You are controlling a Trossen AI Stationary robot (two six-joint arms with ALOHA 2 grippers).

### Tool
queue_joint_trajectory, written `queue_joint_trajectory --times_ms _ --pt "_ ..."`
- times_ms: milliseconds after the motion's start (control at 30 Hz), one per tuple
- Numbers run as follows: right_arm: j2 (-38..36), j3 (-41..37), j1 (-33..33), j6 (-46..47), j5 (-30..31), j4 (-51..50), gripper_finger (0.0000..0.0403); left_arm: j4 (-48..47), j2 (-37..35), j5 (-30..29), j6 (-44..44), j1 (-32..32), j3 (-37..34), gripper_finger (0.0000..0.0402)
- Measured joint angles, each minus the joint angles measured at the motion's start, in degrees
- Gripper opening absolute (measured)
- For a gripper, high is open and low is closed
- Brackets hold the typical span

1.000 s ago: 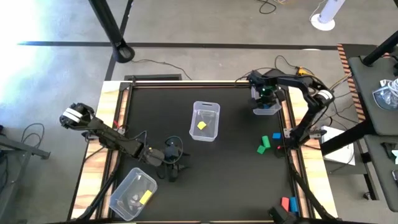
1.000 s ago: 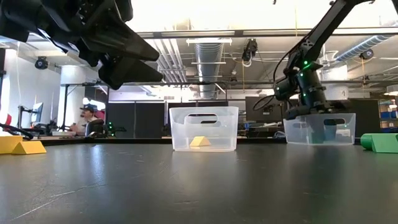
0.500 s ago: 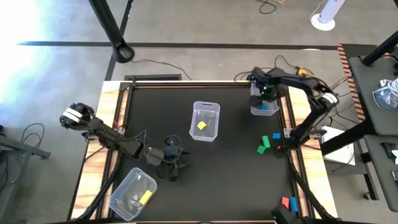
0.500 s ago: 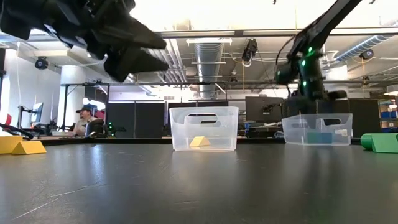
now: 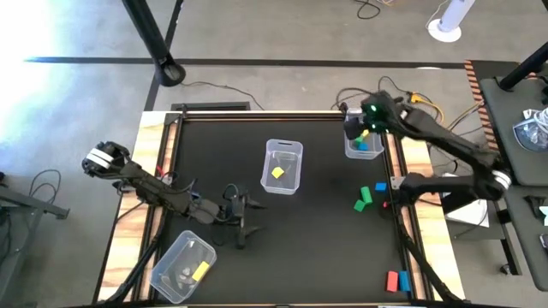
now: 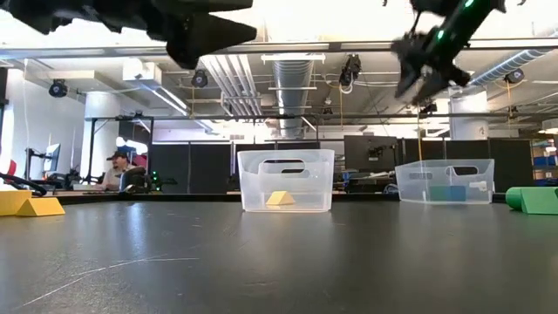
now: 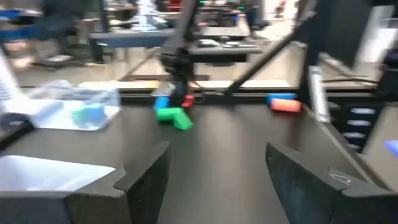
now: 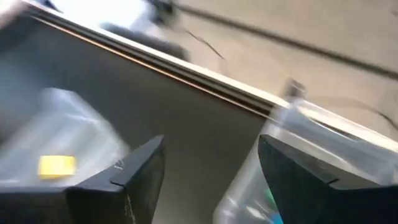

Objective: Sort blocks by size
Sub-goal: Put the yellow square block into the top transparent bin

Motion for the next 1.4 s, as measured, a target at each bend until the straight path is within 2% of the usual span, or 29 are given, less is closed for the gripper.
queue_joint_trajectory --times_ms 67,133,267,433,500,600,700,800,933,1167,1400 --pt "-3.7 -2.4 4.4 1.6 0.0 4.2 0.0238 -5.6 -0.5 -4.6 -1.1 0.0 2.7 0.0249" --pt "-6.6 -5.0 8.5 2.7 0.0 7.4 0.0232 -15.9 -1.3 -9.8 -3.4 0.2 6.6 0.0249" --pt "-10.6 -9.5 16.2 2.1 0.1 11.4 0.0224 -48.7 -1.7 -17.3 -15.0 0.7 17.2 0.0249" --pt "-13.8 -14.8 27.5 -3.3 4.2 18.8 0.0217 -88.9 -0.5 -17.9 -38.8 1.6 28.5 0.0249" --pt "-14.4 -16.0 31.9 -4.7 5.9 21.7 0.0215 -101.0 0.2 -17.3 -47.5 1.5 31.0 0.0249" --pt "-14.5 -16.8 37.5 -5.3 6.1 24.2 0.0215 -114.9 0.4 -12.3 -60.3 1.8 32.6 0.0249" --pt "-13.5 -16.9 42.4 -5.3 6.0 25.0 0.0216 -119.7 0.4 -3.2 -67.4 3.5 31.9 0.0249" --pt "-12.1 -16.9 46.1 -6.2 6.4 26.5 0.0214 -119.7 0.4 5.3 -67.9 6.6 29.8 0.0249" --pt "-10.1 -16.9 49.5 -7.3 6.6 29.7 0.0216 -119.8 0.9 10.4 -64.4 11.1 26.2 0.0249" --pt "-8.5 -16.9 51.5 -8.4 6.6 30.6 0.0215 -119.8 0.8 23.7 -57.5 19.2 20.2 0.0249" --pt "-7.9 -16.9 51.6 -10.1 6.5 30.5 0.0215 -119.6 0.8 30.6 -51.1 25.7 16.1 0.0249"
